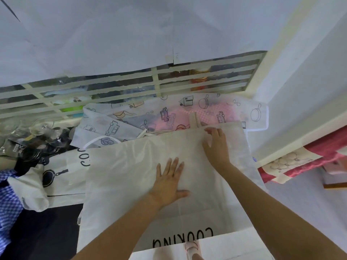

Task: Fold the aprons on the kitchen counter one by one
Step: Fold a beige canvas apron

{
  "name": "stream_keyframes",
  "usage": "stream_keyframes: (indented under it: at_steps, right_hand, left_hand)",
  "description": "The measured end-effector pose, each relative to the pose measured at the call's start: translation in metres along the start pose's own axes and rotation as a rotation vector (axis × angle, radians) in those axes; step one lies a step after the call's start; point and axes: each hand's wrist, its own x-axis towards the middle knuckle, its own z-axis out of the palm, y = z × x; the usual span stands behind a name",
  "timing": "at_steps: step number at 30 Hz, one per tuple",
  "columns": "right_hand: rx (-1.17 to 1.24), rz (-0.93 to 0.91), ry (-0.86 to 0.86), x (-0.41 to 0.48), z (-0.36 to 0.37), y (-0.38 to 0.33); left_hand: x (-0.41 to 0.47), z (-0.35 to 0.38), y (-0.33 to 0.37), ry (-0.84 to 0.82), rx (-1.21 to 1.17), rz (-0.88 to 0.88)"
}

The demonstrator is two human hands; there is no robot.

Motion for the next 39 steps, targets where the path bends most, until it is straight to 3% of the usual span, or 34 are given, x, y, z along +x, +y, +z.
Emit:
stream_keyframes:
  at_steps: [3,6,8,12,16,19,22,27,30,33,36,39]
  right_hand:
    - [0.272,0.377,0.075,-0.061,-0.016,0.02]
    - [0.387,0.717,0.221,-0.115,-0.032,0.056]
    - [0.443,0.876,0.379,-0.146,-0.041,0.072]
    - [0.548,1.208,0.747,-0.183,-0.048,0.08]
    - [0.824,1.341,0.758,-0.206,-0.044,0.089]
    - [0.883,1.278,0.686,-0.213,-0.05,0.091]
    - [0.932,1.168,0.639,-0.205,-0.061,0.08]
    - [0.992,0.951,0.544,-0.173,-0.081,0.028]
    - [0.961,0.739,0.448,-0.154,-0.082,-0.028]
    - [0.797,0.409,0.317,-0.149,-0.071,-0.093]
    - [0.617,0.081,0.084,-0.161,-0.035,-0.152]
    - [0.318,-0.264,-0.241,-0.187,0.018,-0.189]
  left_hand:
    - [0.003,0.014,0.001,0.05,0.069,-0.042]
    - [-0.002,0.024,0.012,0.138,-0.017,-0.103]
    - [-0.009,0.03,0.022,0.229,-0.098,-0.122]
    - [-0.029,0.058,0.032,0.202,-0.05,-0.036]
    - [-0.048,0.074,0.035,0.231,-0.032,-0.027]
    - [-0.054,0.071,0.037,0.183,-0.016,-0.071]
    - [-0.064,0.07,0.034,0.079,-0.056,-0.23]
    - [-0.073,0.05,0.032,-0.11,-0.268,-0.236]
    - [-0.081,0.011,0.02,-0.2,-0.592,-0.223]
    - [-0.107,-0.022,-0.012,-0.062,-0.983,-0.244]
    - [-0.144,-0.022,-0.067,0.195,-1.04,-0.481]
    - [-0.182,-0.001,-0.118,0.165,-1.29,-0.755]
